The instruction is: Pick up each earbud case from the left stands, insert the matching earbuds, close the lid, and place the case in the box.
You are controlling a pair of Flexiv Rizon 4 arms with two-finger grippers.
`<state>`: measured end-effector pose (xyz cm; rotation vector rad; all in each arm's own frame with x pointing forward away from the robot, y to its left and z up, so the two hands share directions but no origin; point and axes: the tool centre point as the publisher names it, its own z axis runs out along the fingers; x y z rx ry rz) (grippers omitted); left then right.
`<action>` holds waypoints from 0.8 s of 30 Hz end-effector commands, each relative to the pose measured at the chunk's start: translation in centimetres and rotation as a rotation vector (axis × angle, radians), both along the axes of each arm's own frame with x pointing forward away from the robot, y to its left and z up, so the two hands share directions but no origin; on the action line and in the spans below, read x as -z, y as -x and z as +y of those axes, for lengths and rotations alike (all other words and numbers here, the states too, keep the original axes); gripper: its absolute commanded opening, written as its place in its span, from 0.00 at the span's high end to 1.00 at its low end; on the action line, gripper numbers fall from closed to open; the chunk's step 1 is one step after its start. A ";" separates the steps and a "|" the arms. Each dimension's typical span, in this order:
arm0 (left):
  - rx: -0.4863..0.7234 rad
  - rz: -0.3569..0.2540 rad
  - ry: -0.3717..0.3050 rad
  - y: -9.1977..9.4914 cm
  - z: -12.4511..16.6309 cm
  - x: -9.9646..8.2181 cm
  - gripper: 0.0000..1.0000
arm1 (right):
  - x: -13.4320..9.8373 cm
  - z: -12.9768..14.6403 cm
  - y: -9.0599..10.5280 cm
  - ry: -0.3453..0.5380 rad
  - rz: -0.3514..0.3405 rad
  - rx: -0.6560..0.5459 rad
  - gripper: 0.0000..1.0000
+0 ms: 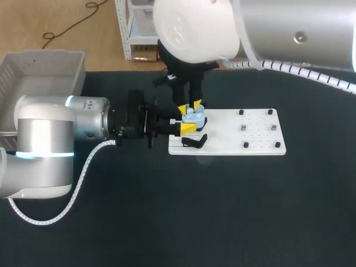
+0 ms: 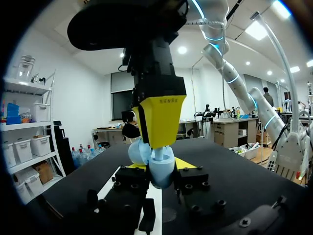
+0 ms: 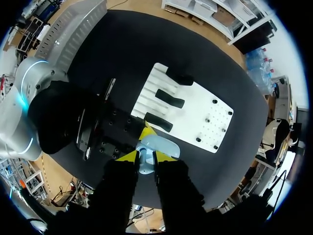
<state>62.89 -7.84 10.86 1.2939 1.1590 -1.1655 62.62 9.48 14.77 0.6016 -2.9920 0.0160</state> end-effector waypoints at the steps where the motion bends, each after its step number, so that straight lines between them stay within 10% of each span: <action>1: -0.003 -0.002 0.002 0.1 0.0 0.1 1.00 | 0.0 0.1 -0.1 0.002 0.001 0.001 1.00; 24: -0.003 -0.002 0.002 0.1 0.0 0.1 1.00 | 0.9 0.3 -0.6 0.018 0.011 0.000 1.00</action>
